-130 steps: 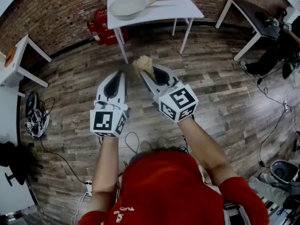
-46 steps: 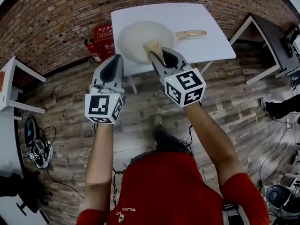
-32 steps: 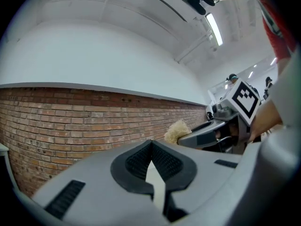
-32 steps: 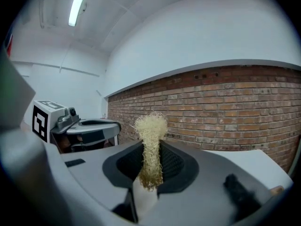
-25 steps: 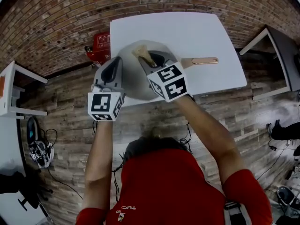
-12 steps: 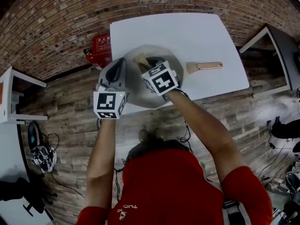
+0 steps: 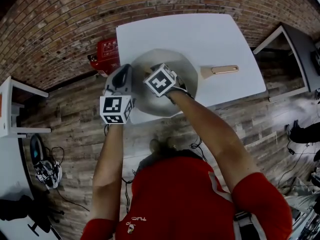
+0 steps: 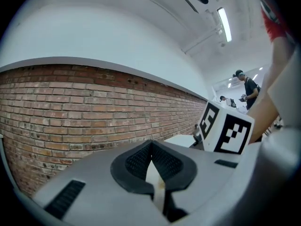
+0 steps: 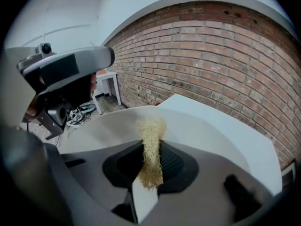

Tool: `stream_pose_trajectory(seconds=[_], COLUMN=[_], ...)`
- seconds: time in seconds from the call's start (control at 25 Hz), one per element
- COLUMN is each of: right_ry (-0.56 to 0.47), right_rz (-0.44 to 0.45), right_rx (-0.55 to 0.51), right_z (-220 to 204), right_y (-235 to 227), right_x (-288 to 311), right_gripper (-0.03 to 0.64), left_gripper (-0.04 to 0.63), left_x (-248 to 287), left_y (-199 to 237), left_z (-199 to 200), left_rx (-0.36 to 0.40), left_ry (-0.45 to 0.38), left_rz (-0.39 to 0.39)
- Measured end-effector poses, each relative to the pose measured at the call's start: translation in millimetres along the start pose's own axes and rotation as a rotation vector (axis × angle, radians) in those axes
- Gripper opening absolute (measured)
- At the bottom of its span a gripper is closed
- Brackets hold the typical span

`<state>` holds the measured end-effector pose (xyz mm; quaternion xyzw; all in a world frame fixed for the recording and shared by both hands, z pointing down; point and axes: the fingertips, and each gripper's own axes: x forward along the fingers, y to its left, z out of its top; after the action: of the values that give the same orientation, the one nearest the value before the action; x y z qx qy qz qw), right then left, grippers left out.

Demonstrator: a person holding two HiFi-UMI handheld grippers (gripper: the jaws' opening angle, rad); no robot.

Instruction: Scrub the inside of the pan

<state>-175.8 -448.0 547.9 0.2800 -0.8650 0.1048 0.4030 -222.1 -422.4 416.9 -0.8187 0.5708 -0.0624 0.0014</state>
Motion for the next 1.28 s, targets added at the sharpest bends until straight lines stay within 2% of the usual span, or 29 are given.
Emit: stream_pose_trajectory(seconds=[0.32,0.52,0.68,0.84,1.0,1.16,1.28], right_ry=[0.104,0.162,0.202,0.205,0.181,0.139,0.118], right_rz=[0.048,0.009,-0.061,-0.118,-0.138,-0.102,-0.037], right_rx=[-0.052,-0.047,-0.005,0.053,0.098,0.109,0.064], right_z=[-14,-28,-41,-54,-58,-52,-41], right_y=[33,24,-5,-36,-49,-37,-10], right_x=[24,31,27,15,3,-5,-5], right_gripper=[0.087,0.087,0.087,0.087,0.087,0.087,0.087], left_gripper=[0.012,0.012,0.012,0.012,0.012,0.012,0.012], left_x=[-15,-20,-16,-9,-3,0,1], left_y=[10,12,12,10,10,4,0], left_z=[-3,-4,-4,-7,-8,-8,-6], left_rx=[-0.014,-0.021,-0.032,-0.036,-0.041,-0.038,-0.036], left_ry=[0.006,0.005,0.0,0.002,0.009,0.016,0.018], left_rz=[0.012,0.008,-0.001,-0.015,-0.025,-0.033,-0.034])
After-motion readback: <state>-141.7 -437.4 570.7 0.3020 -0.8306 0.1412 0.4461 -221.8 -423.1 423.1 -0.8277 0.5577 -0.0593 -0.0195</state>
